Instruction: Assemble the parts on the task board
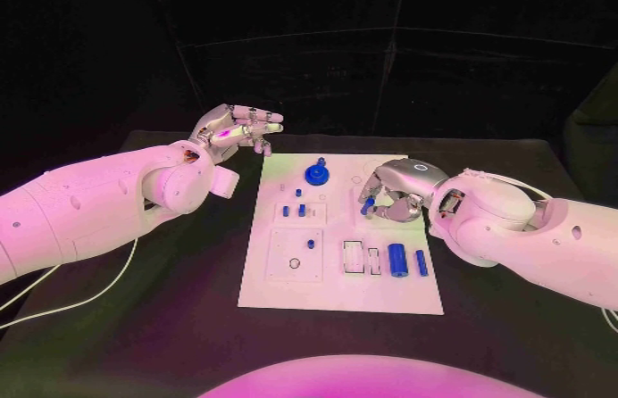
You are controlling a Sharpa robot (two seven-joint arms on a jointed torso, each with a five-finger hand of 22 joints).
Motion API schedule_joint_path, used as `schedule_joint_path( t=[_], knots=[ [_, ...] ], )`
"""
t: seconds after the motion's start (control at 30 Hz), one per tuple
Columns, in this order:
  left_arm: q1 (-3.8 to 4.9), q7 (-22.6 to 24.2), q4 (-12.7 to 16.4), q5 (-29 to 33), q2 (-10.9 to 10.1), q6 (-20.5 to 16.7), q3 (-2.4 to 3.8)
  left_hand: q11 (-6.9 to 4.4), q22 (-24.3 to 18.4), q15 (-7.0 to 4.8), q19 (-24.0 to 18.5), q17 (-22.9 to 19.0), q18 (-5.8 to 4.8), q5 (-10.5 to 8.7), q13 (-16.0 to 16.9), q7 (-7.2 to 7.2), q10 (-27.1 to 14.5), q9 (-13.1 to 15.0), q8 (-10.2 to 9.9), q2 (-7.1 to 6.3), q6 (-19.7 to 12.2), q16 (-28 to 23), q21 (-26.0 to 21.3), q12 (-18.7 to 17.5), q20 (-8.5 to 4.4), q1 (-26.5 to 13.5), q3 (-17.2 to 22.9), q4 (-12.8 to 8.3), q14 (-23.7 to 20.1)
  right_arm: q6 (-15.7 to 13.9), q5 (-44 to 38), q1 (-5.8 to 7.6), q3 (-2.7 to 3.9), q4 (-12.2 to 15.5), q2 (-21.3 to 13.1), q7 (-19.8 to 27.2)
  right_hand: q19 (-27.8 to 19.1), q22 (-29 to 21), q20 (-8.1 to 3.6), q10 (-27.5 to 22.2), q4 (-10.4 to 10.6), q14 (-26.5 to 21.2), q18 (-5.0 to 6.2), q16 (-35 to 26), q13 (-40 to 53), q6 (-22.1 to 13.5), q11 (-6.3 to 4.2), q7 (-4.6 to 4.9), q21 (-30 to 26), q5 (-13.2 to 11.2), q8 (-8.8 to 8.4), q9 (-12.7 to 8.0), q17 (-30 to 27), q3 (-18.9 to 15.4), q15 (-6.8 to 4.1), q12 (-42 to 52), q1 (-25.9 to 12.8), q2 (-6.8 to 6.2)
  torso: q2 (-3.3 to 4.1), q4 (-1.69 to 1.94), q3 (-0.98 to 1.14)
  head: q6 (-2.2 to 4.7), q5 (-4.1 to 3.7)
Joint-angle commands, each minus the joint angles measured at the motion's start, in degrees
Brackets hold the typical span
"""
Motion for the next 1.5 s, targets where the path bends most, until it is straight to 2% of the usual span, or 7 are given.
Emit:
schedule_joint_path(
  t=[0.03, 0.27, 0.5, 0.87, 0.97, 1.17, 1.5],
  knots=[
    [0.09, 0.20, 0.01, 0.23, 0.02, 0.54, 0.05, -0.11, -0.08, -0.08, -0.40, -0.16, 0.82, 0.30, -0.08, 0.02, -0.50, -0.03, 0.37, 0.28, 0.01, -0.15, -0.33, 0.44, -0.05, 0.49, -0.03, -0.31, -0.53, -3.60, 3.10, 0.17, 0.61, 1.90, -0.37, 2.05, 0.09, 0.00, -0.33, 0.97, -0.07, 0.81, -0.01, 0.39, 0.04, 0.30, -0.56, 0.19, 0.17, 0.06, -0.38, -0.12, -0.07, 0.58, -0.32, -0.45, -0.40, -0.39, 0.03, -0.08, 0.02, 0.13, 0.05],
    [0.09, 0.26, 0.08, 0.23, 0.13, 0.52, 0.05, -0.11, -0.08, -0.08, -0.40, -0.20, 0.83, 0.33, -0.09, 0.04, -0.54, -0.03, 0.38, 0.28, -0.01, -0.15, -0.33, 0.48, -0.07, 0.55, -0.02, -0.38, -0.55, -4.13, 5.87, 0.16, 1.29, 4.18, 1.42, 4.51, 0.07, 0.03, -0.29, 1.02, -0.30, 0.79, -0.01, 0.43, 0.05, 0.23, -0.52, 0.27, 0.19, 0.18, -0.51, -0.14, -0.05, 1.08, -0.27, -0.69, -0.59, -0.71, 0.14, 0.13, -0.06, 0.09, 0.20],
    [0.09, 0.41, 0.18, 0.23, 0.34, 0.55, 0.05, -0.10, -0.08, -0.08, -0.40, -0.21, 0.82, 0.34, -0.09, 0.06, -0.55, -0.04, 0.38, 0.26, -0.02, -0.14, -0.33, 0.49, -0.07, 0.54, -0.04, -0.39, -0.55, -2.58, 5.27, -0.54, 1.29, 3.10, 7.58, 6.77, 0.01, -0.07, -0.23, 0.89, -0.50, 0.75, 0.00, 0.41, 0.04, 0.06, -0.39, 0.39, 0.14, 0.50, -0.70, -0.19, -0.17, 1.64, -0.18, -1.08, -0.90, -1.00, 0.13, 0.16, 0.00, -0.23, 0.64],
    [0.11, 0.48, 0.31, 0.23, 0.67, 0.58, 0.06, -0.09, -0.08, -0.08, -0.40, -0.22, 0.82, 0.34, -0.09, 0.07, -0.56, -0.04, 0.39, 0.25, -0.03, -0.14, -0.33, 0.50, -0.07, 0.52, -0.06, -0.38, -0.56, 0.74, 2.77, -4.22, 0.98, -0.86, 14.01, 8.57, -0.06, -0.18, -0.16, 0.71, -0.68, 0.72, 0.02, 0.40, 0.02, -0.17, -0.27, 0.51, 0.09, 0.76, -0.86, -0.23, -0.29, 2.08, -0.09, -1.42, -1.15, -1.20, 0.14, -0.08, 0.00, -0.56, 1.39],
    [0.11, 0.48, 0.37, 0.23, 0.75, 0.57, 0.06, -0.09, -0.08, -0.08, -0.40, -0.22, 0.82, 0.34, -0.10, 0.08, -0.57, -0.04, 0.39, 0.24, -0.03, -0.14, -0.33, 0.51, -0.06, 0.52, -0.06, -0.38, -0.56, 2.07, 1.88, -4.90, 0.40, -1.71, 15.15, 8.35, -0.05, -0.12, -0.14, 0.71, -0.69, 0.72, 0.01, 0.41, 0.02, -0.17, -0.24, 0.53, 0.12, 0.79, -0.86, -0.23, -0.27, 2.11, -0.07, -1.47, -1.25, -1.26, 0.11, 0.03, -0.06, -0.62, 1.36],
    [0.12, 0.43, 0.42, 0.23, 0.82, 0.63, 0.07, -0.05, -0.09, -0.05, -0.40, -0.26, 0.81, 0.35, -0.11, 0.12, -0.61, -0.05, 0.39, 0.21, -0.08, -0.12, -0.34, 0.55, -0.05, 0.43, -0.14, -0.36, -0.57, 4.91, 0.11, -5.38, -0.16, -2.64, 16.31, 7.52, -0.07, -0.15, -0.08, 0.80, -0.69, 0.70, 0.01, 0.39, 0.05, -0.13, -0.24, 0.52, 0.10, 0.86, -0.84, -0.21, -0.36, 2.14, -0.05, -1.51, -1.51, -1.42, 0.10, 0.08, -0.03, -0.62, 1.49],
    [0.13, 0.28, 0.50, 0.23, 0.86, 0.79, 0.07, -0.01, -0.10, -0.02, -0.41, -0.31, 0.79, 0.35, -0.13, 0.15, -0.69, -0.07, 0.39, 0.16, -0.15, -0.10, -0.35, 0.61, -0.03, 0.30, -0.24, -0.33, -0.59, 6.75, -2.43, -5.53, -0.37, -3.49, 16.92, 6.61, -0.09, -0.17, -0.05, 0.90, -0.77, 0.68, 0.01, 0.36, 0.07, -0.07, -0.27, 0.49, 0.09, 1.06, -0.82, -0.19, -0.45, 2.23, -0.05, -1.55, -1.64, -1.53, 0.11, 0.02, 0.01, -0.83, 1.77]
  ],
)
